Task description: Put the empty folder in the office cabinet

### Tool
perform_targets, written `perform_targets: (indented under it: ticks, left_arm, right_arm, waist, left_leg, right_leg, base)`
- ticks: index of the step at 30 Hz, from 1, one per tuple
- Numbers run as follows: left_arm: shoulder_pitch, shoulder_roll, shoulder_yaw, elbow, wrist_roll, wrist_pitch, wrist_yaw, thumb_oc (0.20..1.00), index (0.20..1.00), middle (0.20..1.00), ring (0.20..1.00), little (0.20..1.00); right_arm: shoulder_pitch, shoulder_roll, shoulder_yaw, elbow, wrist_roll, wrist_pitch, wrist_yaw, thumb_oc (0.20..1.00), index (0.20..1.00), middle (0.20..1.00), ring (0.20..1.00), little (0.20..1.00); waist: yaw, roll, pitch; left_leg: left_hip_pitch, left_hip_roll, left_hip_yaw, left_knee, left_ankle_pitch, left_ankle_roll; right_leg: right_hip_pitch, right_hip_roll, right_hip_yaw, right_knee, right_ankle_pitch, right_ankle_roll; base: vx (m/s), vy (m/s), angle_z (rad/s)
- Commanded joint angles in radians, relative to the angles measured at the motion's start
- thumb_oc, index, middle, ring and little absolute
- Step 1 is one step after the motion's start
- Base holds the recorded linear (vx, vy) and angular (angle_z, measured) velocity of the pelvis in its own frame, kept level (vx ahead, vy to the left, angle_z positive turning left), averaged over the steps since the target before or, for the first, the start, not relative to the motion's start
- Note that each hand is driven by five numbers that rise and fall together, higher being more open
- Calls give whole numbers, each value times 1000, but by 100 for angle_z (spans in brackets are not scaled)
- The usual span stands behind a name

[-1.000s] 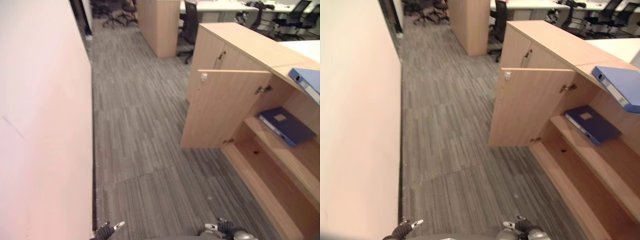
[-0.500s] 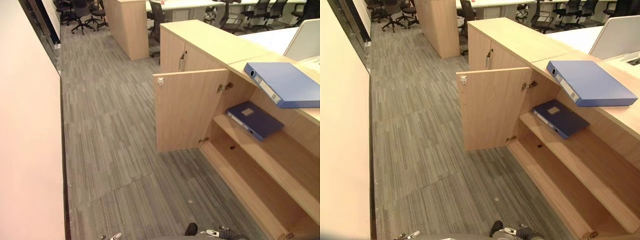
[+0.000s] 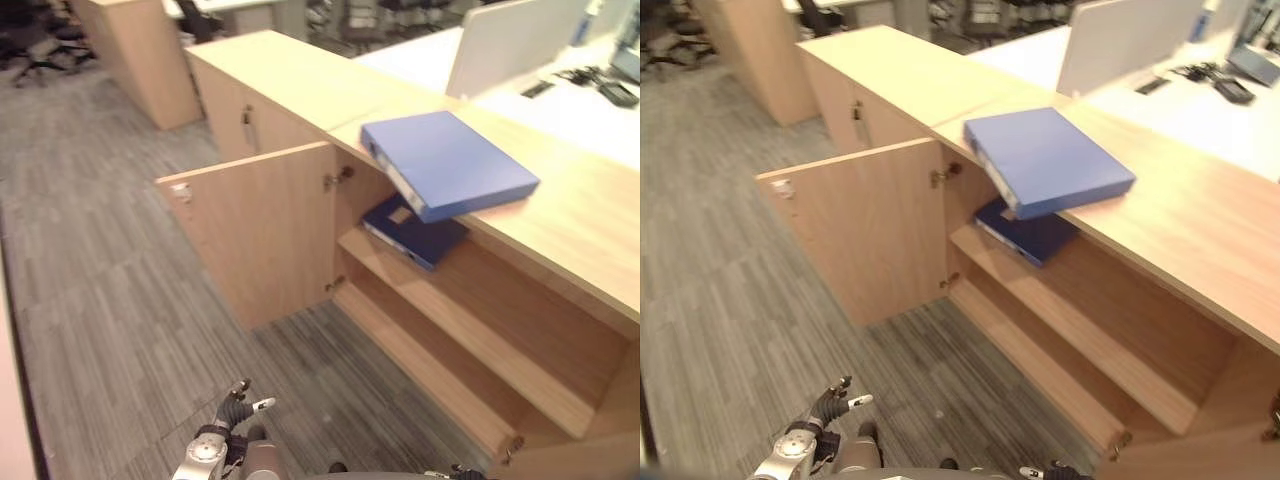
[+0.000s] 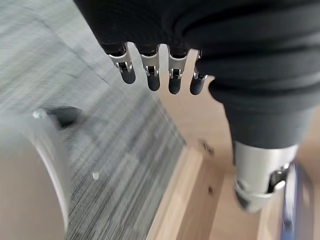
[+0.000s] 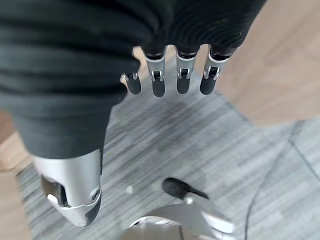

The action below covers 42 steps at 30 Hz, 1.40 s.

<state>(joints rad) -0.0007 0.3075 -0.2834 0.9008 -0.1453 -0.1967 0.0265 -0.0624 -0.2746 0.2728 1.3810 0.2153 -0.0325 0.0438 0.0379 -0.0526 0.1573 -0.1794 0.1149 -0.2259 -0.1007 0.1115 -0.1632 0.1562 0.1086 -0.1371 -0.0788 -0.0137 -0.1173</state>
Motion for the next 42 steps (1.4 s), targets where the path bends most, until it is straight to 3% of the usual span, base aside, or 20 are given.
perform_targets:
  ticks: [1,4,7,8,9,10,14,16,18,21,26,31,35,36,42]
  left_arm:
    - [-12,59,-45,-72,80,-35,16,1000,1000,1000,1000,1000]
    - [12,84,-38,-186,153,-31,13,1000,1000,1000,1000,1000]
    - [14,96,-36,-212,154,-33,4,1000,1000,1000,1000,1000]
    - [29,120,-33,-264,150,-36,-16,1000,1000,1000,1000,1000]
    - [29,120,-33,-264,150,-36,-16,1000,1000,1000,1000,1000]
    - [53,163,-14,-340,137,-42,-36,1000,1000,1000,1000,1000]
    - [71,169,9,-356,116,-39,-42,1000,1000,1000,1000,1000]
    - [68,142,28,-346,65,-19,-48,1000,1000,1000,1000,1000]
    - [75,109,48,-336,5,7,-55,1000,1000,1000,1000,1000]
    - [77,100,51,-329,-14,22,-64,1000,1000,1000,1000,1000]
    - [103,77,62,-333,-28,25,-81,1000,1000,1000,1000,1000]
    - [115,61,54,-340,-36,25,-83,1000,1000,1000,1000,1000]
    - [118,52,50,-342,-31,24,-79,1000,1000,1000,1000,1000]
    - [120,41,48,-347,-66,35,-89,1000,1000,1000,1000,1000]
    - [118,6,46,-334,-110,82,-83,1000,1000,1000,1000,1000]
  right_arm:
    - [24,-9,-25,0,-12,-7,5,1000,1000,1000,1000,1000]
    - [5,-21,-57,30,-40,-4,3,1000,1000,1000,1000,1000]
    - [-2,-24,-71,39,-44,-1,3,1000,1000,1000,1000,1000]
    - [-4,-21,-89,42,-41,3,12,1000,1000,1000,1000,1000]
    - [-4,-21,-89,42,-41,3,12,1000,1000,1000,1000,1000]
    - [-4,-13,-98,28,-45,5,14,1000,1000,1000,1000,1000]
    - [-16,-4,-90,11,-50,8,15,1000,1000,1000,1000,1000]
    - [-38,7,-79,-44,-36,5,9,1000,1000,1000,1000,1000]
    - [-46,15,-71,-57,-28,9,9,1000,1000,1000,1000,1000]
    - [-39,22,-70,-55,-22,12,11,1000,1000,1000,1000,1000]
    - [-2,28,-79,-16,-34,15,8,1000,1000,1000,1000,1000]
    - [2,32,-88,27,-46,19,-2,1000,1000,1000,1000,1000]
    - [2,41,-84,20,-41,16,-10,1000,1000,1000,1000,1000]
    - [-1,43,-79,11,-38,14,-11,1000,1000,1000,1000,1000]
    - [0,40,-47,-8,-58,26,-8,1000,1000,1000,1000,1000]
  waist:
    - [26,18,-3]
    - [27,64,-41]
    - [26,68,-52]
    - [27,67,-69]
    - [29,67,-69]
    - [18,68,-78]
    - [26,64,-82]
    - [37,68,-79]
    - [55,79,-74]
    - [52,76,-69]
    - [45,58,-75]
    - [42,50,-85]
    - [42,44,-94]
    - [40,41,-96]
    - [34,45,-98]
  left_leg:
    - [-27,1,-40,20,91,41]
    - [29,35,-7,13,97,37]
    - [46,31,29,13,89,39]
    - [85,14,94,13,59,56]
    - [86,14,96,13,58,56]
    - [120,-29,185,13,2,100]
    - [138,-71,248,13,-42,137]
    - [155,-88,322,13,-73,149]
    - [183,-78,393,13,-102,150]
    - [197,-83,423,13,-106,161]
    - [237,-96,449,13,-127,163]
    - [253,-75,451,13,-127,148]
    - [260,-56,445,13,-121,132]
    - [250,-50,452,13,-100,132]
    - [240,-33,444,13,-90,120]
  right_leg:
    - [-21,-149,47,106,-75,147]
    - [-9,-180,126,73,-69,195]
    - [-8,-207,137,59,-57,212]
    - [-17,-255,154,42,-35,242]
    - [-17,-256,156,42,-35,242]
    - [-62,-326,170,38,20,282]
    - [-109,-371,138,33,80,297]
    - [-138,-414,-52,33,132,297]
    - [-133,-432,-288,100,105,293]
    - [-129,-419,-318,155,77,284]
    - [-93,-384,-270,98,86,289]
    - [-41,-338,-255,-2,92,289]
    - [-21,-323,-256,-8,65,286]
    - [-28,-320,-266,-8,71,275]
    - [-31,-305,-270,-8,57,266]
  base:
    - [250,213,-133]
    - [275,373,-104]
    - [198,363,-113]
    - [151,294,-32]
    - [279,747,-50]
    - [152,551,-93]
    - [77,348,-127]
    - [13,316,-114]
    - [17,205,-81]
    - [-3,104,-95]
    - [28,-25,-33]
    - [33,-96,-20]
    - [36,-108,-6]
    - [-14,-89,2]
    - [27,-68,9]
